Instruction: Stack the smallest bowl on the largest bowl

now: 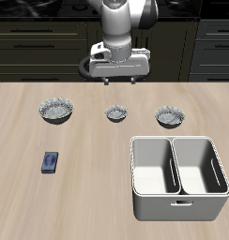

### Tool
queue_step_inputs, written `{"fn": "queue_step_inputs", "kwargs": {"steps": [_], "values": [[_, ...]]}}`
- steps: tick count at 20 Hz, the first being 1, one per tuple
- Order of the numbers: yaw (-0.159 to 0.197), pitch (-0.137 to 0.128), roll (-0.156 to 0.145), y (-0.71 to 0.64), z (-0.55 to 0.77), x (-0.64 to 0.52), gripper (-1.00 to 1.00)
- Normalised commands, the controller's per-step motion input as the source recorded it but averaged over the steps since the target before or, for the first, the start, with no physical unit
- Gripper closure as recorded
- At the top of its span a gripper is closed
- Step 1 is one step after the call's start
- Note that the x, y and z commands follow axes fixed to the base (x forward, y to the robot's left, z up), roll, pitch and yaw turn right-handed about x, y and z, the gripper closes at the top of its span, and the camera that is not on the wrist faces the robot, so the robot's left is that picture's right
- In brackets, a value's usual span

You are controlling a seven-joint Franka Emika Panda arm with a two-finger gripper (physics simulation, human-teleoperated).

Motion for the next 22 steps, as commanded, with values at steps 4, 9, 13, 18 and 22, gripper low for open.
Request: {"fn": "queue_step_inputs", "kwargs": {"steps": [4,9,13,18,22], "values": [[-0.005,0.023,-0.029,-0.1,-0.42,0.02,-1.0],[0.001,0.057,0.001,0.01,-0.44,-0.01,-1.0],[0.004,0.014,0.016,0.1,-0.22,-0.06,-1.0],[-0.004,0.011,0.038,0.17,-0.2,-0.11,-1.0],[-0.019,0.022,0.003,0.02,-0.17,-0.01,-1.0]]}}
